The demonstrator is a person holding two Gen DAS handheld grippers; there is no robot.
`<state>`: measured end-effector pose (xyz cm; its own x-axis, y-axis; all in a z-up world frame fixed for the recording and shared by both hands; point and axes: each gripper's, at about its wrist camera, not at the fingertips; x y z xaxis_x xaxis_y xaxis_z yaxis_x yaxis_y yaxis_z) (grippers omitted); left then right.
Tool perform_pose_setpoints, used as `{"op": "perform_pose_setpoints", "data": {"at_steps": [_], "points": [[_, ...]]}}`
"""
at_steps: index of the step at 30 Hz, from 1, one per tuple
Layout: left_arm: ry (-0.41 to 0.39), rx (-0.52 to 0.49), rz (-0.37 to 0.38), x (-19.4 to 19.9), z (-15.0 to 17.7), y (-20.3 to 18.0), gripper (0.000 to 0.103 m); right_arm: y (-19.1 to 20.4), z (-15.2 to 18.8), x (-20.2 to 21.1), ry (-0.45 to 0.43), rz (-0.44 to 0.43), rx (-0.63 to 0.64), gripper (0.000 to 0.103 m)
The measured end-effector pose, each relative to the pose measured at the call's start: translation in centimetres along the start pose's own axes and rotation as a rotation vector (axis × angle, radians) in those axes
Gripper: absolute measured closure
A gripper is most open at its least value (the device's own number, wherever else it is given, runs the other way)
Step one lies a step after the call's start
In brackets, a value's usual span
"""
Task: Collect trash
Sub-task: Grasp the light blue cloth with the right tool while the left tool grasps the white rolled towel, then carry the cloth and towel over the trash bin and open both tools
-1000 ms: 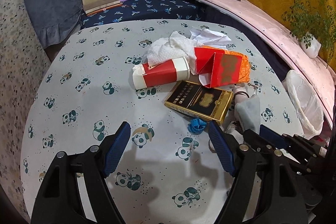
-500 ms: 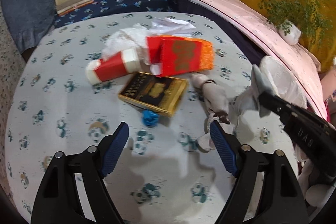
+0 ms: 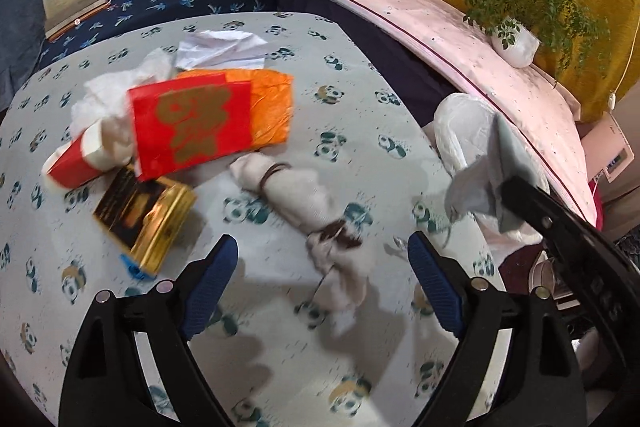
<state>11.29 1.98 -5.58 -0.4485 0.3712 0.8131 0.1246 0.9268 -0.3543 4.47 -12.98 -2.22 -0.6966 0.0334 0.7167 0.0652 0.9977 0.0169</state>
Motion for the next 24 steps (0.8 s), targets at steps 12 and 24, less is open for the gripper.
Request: {"op": "perform_pose_setpoints", "data": {"at_steps": [12, 24], "points": [[0.056, -0.008, -0.131, -5.5, -1.0, -1.5, 0.058, -3.2, 0.5, 0.0, -0.002, 0.013, -0.049, 0.099], [0.04, -0.066, -0.088, -3.4, -0.3, -4.0, 0.076, -4.2, 0.4, 1.0, -0.039, 0.008, -0.063, 0.099]]}}
Point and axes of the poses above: each gripper's, at about its wrist camera, not at the fingertips, and x roughly against the way its jaws point, y to its left, z to its underside, and after that the axes turned 14 degrees about x, right-handed
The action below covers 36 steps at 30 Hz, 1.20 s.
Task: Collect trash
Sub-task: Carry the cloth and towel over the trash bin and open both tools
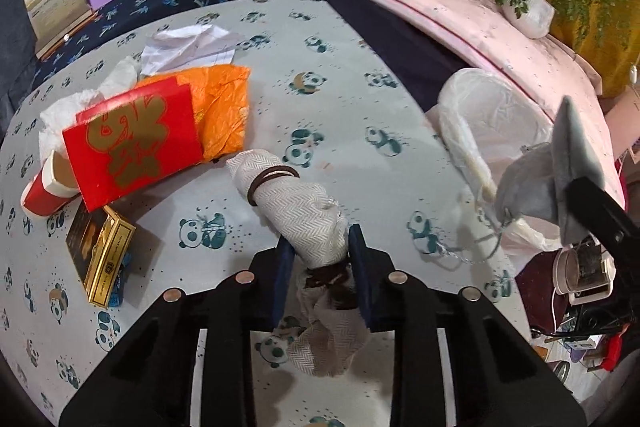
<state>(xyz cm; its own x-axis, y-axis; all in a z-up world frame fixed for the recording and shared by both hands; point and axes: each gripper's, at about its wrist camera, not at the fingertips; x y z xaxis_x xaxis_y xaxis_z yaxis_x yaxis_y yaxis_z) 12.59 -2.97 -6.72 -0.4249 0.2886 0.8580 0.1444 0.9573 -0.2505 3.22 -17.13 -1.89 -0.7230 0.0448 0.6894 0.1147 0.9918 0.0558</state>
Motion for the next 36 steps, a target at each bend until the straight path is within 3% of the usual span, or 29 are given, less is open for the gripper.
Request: {"op": "perform_pose_setpoints", "data": {"at_steps": [11, 23, 36], "points": [[-0.054, -0.17, 0.115, 3.3, -0.3, -7.7, 0.076, -4.7, -1.2, 2.3, -0.079, 0.084, -0.061, 0.099], [-0.079, -0.314, 0.189, 2.7, -0.9, -16.1, 0.076, -10.6, -2.3, 2.9, -0.116, 0.188, -0.122, 0.099], [-0.071, -0.381, 0.226, 0.8, -1.4, -20.1, 0.074, -14.6, -2.7, 1.7, -0.099, 0.218, -0.169, 0.097]]}}
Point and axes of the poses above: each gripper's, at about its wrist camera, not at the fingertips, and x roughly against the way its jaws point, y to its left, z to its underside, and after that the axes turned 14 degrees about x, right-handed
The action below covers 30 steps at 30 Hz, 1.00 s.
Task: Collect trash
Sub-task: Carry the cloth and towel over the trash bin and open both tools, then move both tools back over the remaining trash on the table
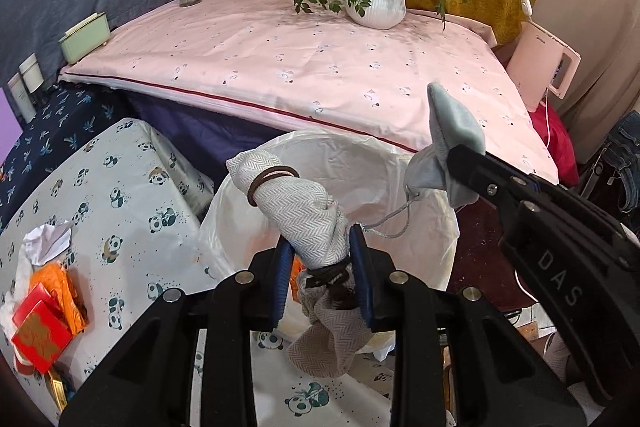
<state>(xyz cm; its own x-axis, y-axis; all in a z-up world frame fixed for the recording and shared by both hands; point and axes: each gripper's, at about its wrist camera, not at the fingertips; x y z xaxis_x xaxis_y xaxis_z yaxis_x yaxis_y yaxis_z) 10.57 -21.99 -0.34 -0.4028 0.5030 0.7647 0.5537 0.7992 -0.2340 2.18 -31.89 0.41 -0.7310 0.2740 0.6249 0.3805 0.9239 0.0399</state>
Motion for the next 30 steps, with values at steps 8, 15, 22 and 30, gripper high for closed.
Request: {"op": "perform_pose_setpoints", "data": {"at_steps": [8, 15, 22, 30], "points": [[-0.048, 0.017, -0.008, 0.8, -0.5, 0.4, 0.04, -0.1, -0.8, 0.1, -0.021, 0.014, 0.003, 0.088], [-0.058, 0.063, -0.039, 1.8, -0.5, 2.2, 0.035, 1.3, -1.1, 1.3, -0.039, 0.015, 0.022, 0.077], [-0.099, 0.159, -0.125, 4.4, 0.6, 6.0, 0.022, 3.9, -1.2, 2.5, -0.053, -0.019, 0.064, 0.069], [-0.122, 0.309, -0.274, 7.3, 2.6, 12.4, 0.015, 8.8, -0.5, 3.1, -0.046, -0.094, 0.127, 0.064]]}}
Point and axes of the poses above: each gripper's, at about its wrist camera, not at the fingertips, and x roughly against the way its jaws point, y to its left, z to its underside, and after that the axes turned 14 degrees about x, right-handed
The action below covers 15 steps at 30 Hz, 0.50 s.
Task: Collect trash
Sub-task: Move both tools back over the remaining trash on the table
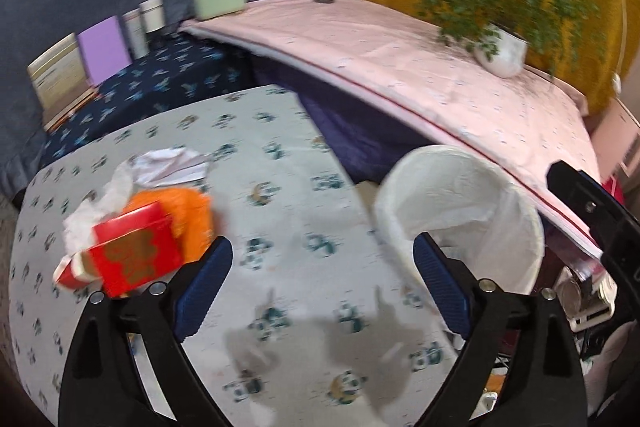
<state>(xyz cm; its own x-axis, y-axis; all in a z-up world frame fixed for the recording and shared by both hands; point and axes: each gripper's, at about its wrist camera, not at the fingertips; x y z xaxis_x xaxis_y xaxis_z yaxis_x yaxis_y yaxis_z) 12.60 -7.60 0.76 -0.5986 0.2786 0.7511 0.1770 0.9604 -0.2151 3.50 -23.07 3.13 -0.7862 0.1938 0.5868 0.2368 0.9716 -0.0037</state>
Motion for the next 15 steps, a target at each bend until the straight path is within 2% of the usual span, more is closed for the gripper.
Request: {"op": "perform_pose_setpoints", "data": {"at_steps": [5, 15], "points": [[0.007, 0.078, -0.092, 0.5, 0.1, 4.4, 0.015, 3.3, 0.3, -0.3, 0.018, -0.056, 0.044, 0.063], [0.047, 0.229, -0.219, 0.5, 1.2, 11.6, 0.011, 9.6, 1.5, -1.5, 0.065, -0.165, 0.106, 0.063]]}}
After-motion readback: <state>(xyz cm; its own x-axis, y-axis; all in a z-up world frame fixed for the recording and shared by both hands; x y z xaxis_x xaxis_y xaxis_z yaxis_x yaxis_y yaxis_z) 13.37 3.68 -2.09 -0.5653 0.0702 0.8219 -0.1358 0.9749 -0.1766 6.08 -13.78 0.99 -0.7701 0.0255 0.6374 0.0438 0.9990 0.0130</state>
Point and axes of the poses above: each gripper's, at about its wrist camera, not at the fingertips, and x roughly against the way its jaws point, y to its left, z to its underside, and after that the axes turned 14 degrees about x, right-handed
